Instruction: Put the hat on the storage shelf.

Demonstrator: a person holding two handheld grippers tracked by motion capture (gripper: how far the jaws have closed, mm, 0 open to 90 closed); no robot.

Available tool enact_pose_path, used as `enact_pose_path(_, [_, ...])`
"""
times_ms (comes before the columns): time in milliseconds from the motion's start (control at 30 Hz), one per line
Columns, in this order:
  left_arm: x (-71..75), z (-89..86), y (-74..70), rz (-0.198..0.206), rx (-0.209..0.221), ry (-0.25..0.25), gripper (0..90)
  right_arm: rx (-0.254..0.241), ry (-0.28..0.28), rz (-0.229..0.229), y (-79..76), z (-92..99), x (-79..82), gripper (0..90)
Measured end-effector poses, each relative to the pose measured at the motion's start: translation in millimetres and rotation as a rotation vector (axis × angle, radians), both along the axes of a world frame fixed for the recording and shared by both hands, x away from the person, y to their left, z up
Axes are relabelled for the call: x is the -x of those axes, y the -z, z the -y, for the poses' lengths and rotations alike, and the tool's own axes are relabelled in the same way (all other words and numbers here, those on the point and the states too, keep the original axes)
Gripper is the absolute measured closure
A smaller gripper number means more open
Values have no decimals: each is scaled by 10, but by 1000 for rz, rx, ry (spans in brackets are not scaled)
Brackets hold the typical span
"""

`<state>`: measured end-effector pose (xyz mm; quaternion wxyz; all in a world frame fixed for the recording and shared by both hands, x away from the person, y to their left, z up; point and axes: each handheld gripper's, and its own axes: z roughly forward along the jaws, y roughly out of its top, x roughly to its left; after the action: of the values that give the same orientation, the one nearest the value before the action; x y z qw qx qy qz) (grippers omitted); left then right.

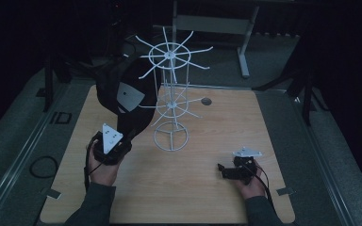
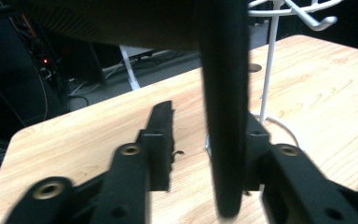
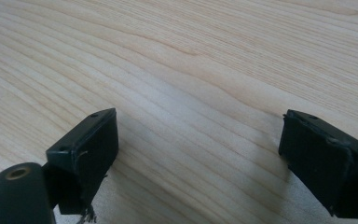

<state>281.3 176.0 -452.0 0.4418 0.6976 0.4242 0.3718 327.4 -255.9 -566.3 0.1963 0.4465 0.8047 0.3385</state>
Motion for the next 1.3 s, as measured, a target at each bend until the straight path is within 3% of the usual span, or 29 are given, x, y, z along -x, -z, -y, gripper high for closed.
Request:
enact_pose_path(233, [1,-54,-5,-13,57,-9,462,1,-1,0,0,1,0,117])
enact_pose_path(400, [25,-67,-1,-9,74,-8,386,0,0,1,0,0,1,117])
enact_pose_path(700, [46,-76,-9,-8,97,1,365,0,0,0,1,0,1,117])
enact_pose_path(1300, [149,3,85,-57,137,57,308,0,0,0,0,0,1,117])
